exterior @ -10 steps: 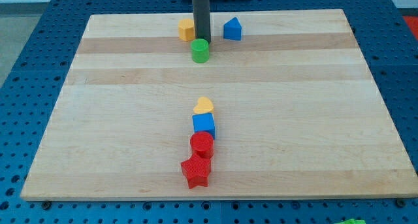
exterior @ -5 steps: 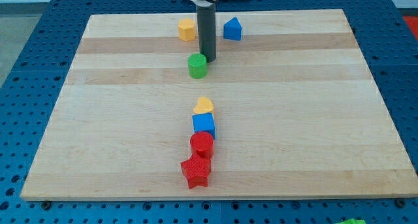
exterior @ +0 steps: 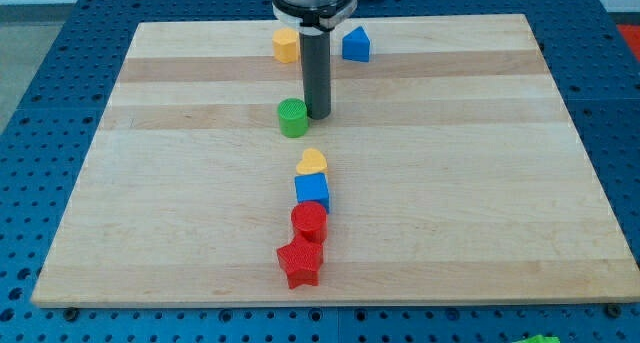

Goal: Move the green circle to the bottom of the board

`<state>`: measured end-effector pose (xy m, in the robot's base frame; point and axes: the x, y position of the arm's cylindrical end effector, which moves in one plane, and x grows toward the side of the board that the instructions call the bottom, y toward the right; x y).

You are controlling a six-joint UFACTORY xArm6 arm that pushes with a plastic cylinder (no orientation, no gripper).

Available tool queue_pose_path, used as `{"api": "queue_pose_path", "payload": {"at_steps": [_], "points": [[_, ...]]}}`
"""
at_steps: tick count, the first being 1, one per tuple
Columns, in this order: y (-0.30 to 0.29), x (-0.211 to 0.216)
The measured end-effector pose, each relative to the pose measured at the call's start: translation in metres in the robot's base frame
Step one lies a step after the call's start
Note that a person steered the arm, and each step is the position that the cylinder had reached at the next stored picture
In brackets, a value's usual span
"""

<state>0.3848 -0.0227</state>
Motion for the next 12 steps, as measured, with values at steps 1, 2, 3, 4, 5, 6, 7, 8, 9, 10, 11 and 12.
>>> {"api": "queue_pose_path", "payload": {"at_steps": [1,2,3,4,5,6,7,8,9,10,11,12], "points": [[-0.013,0.007],[-0.018,0.011],[-0.018,0.012],[-0.018,0.012],[-0.027,0.002],[-0.044,0.002],[-0.059,0.002],[-0.061,0.002],[-0.062,0.002],[-0.076,0.005],[-0.083,0.01],[-0.083,0.017]]}}
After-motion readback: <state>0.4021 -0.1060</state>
